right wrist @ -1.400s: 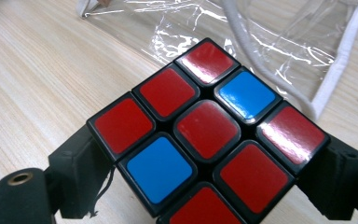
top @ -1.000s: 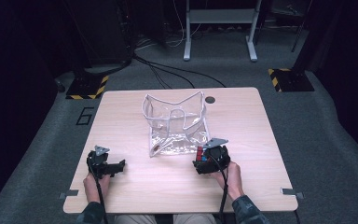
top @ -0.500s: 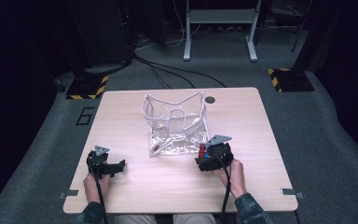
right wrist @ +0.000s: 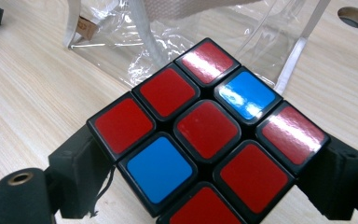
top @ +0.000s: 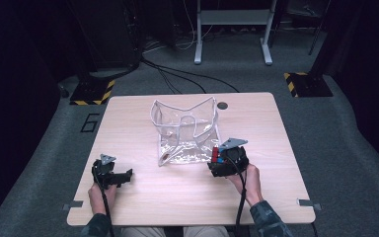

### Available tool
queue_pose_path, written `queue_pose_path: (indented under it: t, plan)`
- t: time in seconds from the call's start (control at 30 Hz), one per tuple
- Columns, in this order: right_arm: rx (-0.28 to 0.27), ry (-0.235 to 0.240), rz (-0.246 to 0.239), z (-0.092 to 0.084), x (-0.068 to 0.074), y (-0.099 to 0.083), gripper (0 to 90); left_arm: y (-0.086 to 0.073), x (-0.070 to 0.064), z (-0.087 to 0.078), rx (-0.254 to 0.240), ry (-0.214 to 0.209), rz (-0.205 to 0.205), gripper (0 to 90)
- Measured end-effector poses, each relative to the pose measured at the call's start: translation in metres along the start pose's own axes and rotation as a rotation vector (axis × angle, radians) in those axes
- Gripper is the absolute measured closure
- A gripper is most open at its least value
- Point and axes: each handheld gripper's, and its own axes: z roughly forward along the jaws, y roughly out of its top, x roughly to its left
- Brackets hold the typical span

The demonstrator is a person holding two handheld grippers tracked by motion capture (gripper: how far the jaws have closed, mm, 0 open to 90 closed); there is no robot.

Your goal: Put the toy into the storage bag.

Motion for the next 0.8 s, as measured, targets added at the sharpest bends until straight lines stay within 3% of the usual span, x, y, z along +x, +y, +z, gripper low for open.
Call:
queue_pose_path:
  t: [0.8]
  plan:
    - [-0.027,0.0,-0.011,-0.016,-0.009,0.025,13.5,0.0,0.0,0.0,0.002,-0.002,0.001,0.4]
